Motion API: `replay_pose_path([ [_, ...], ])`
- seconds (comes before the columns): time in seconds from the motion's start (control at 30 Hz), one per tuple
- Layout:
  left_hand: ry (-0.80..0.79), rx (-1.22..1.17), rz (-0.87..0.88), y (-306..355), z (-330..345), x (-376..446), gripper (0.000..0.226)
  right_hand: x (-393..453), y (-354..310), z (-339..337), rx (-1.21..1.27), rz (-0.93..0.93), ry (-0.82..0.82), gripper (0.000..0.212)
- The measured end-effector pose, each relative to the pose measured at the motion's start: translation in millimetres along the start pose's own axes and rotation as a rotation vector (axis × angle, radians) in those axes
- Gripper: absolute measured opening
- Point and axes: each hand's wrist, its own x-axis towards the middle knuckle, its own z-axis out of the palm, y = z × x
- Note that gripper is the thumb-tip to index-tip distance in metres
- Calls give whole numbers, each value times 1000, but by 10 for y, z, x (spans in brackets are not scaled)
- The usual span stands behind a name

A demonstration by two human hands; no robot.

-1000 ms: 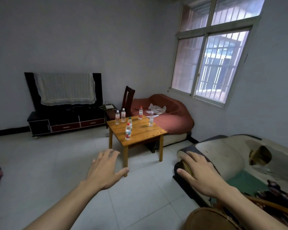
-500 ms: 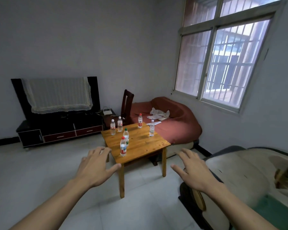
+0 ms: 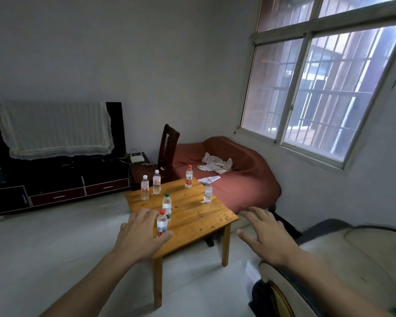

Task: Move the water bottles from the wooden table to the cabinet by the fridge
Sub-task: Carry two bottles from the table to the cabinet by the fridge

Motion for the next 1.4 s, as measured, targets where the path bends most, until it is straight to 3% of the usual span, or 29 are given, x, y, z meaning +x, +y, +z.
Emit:
replay_pose_path([
  [0.3, -52, -32, -17, -152, 445, 1389, 79, 1342, 270, 302, 1, 30, -19, 94],
  [0.6, -102, 8, -151, -83, 986, 2544, 74, 2773, 913, 919, 105, -47, -114, 67],
  [0.8, -87, 17, -262, 1, 1141, 3176, 71, 3788, 1164, 1121, 127, -177, -212, 70],
  [1.07, -140, -46, -427, -420, 1535, 3614, 69, 4727, 834, 1555, 115, -322, -289, 67],
  [1.4, -189, -157, -464, -1054, 2034, 4129, 72, 5363, 468, 2132, 48, -326, -381, 66],
])
